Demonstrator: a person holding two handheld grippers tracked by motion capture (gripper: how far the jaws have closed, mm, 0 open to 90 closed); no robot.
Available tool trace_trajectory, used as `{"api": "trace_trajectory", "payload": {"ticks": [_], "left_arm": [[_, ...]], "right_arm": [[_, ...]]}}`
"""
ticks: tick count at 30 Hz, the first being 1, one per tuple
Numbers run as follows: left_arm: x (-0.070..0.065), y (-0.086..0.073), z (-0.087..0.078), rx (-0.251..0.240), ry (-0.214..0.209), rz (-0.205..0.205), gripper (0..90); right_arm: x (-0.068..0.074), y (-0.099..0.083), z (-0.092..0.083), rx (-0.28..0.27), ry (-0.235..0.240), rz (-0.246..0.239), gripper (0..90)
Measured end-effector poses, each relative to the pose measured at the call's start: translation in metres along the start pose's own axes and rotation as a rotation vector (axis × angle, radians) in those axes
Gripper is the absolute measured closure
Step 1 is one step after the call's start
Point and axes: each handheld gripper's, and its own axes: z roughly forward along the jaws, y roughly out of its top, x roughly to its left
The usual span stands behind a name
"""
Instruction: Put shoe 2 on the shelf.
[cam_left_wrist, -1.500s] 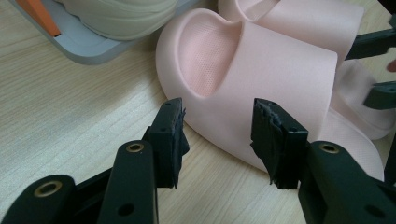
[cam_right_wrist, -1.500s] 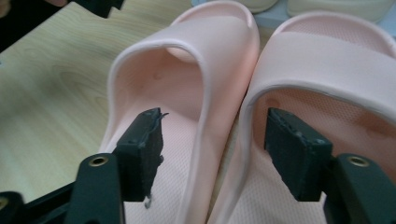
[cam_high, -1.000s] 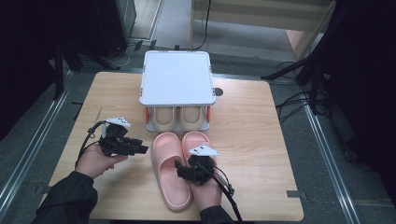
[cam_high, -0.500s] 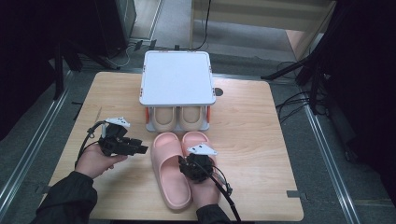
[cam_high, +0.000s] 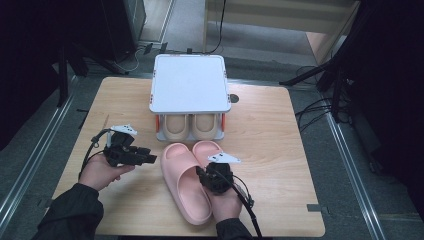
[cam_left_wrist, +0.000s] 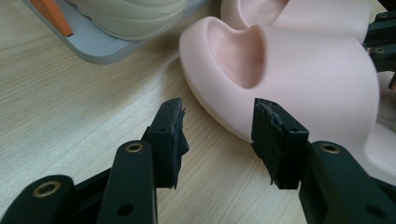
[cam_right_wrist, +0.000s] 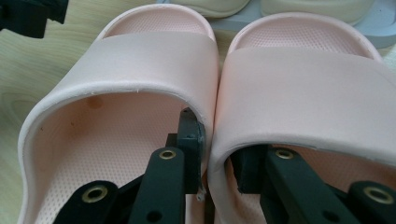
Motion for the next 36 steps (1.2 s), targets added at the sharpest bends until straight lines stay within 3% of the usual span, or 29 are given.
{"api": "trace_trajectory", "payload": {"ticks": [4, 12, 13, 14, 17, 18, 19, 20, 21, 22, 26, 27, 36], "left_arm": [[0.003, -0.001, -0.003, -0.014, 0.006, -0.01, 53.2], [0.009, -0.003, -0.01, -0.032, 0.02, -0.028, 53.1], [0.012, -0.004, -0.012, -0.038, 0.019, -0.04, 53.0], [0.013, -0.004, -0.013, -0.035, 0.02, -0.04, 53.0], [0.016, -0.006, -0.016, -0.044, 0.025, -0.051, 52.9], [0.016, -0.006, -0.016, -0.044, 0.025, -0.051, 52.9], [0.017, -0.008, -0.018, -0.05, 0.03, -0.054, 52.9], [0.017, -0.008, -0.018, -0.05, 0.03, -0.054, 52.8], [0.017, -0.009, -0.019, -0.05, 0.033, -0.059, 52.8], [0.018, -0.01, -0.02, -0.049, 0.037, -0.06, 52.8], [0.018, -0.014, -0.024, -0.056, 0.045, -0.068, 52.7], [0.018, -0.017, -0.026, -0.059, 0.051, -0.075, 52.7], [0.019, -0.031, -0.038, -0.067, 0.08, -0.101, 52.7]], "right_arm": [[-0.001, 0.003, -0.008, -0.005, 0.034, -0.009, 77.0], [-0.002, 0.01, -0.024, 0.03, 0.144, -0.107, 77.1], [-0.001, 0.014, -0.029, 0.034, 0.176, -0.168, 77.1], [-0.001, 0.016, -0.03, 0.035, 0.19, -0.188, 77.1], [-0.003, 0.022, -0.033, 0.051, 0.251, -0.238, 77.1], [-0.003, 0.022, -0.033, 0.051, 0.251, -0.238, 77.1], [-0.006, 0.027, -0.032, 0.065, 0.298, -0.258, 77.0], [-0.006, 0.027, -0.032, 0.065, 0.298, -0.258, 77.0], [-0.007, 0.03, -0.031, 0.074, 0.327, -0.266, 77.0], [-0.009, 0.036, -0.027, 0.088, 0.379, -0.291, 77.0], [-0.009, 0.045, -0.023, 0.109, 0.418, -0.327, 77.0], [-0.009, 0.051, -0.02, 0.115, 0.446, -0.369, 76.9], [-0.003, 0.071, -0.019, 0.129, 0.494, -0.443, 76.9]]}}
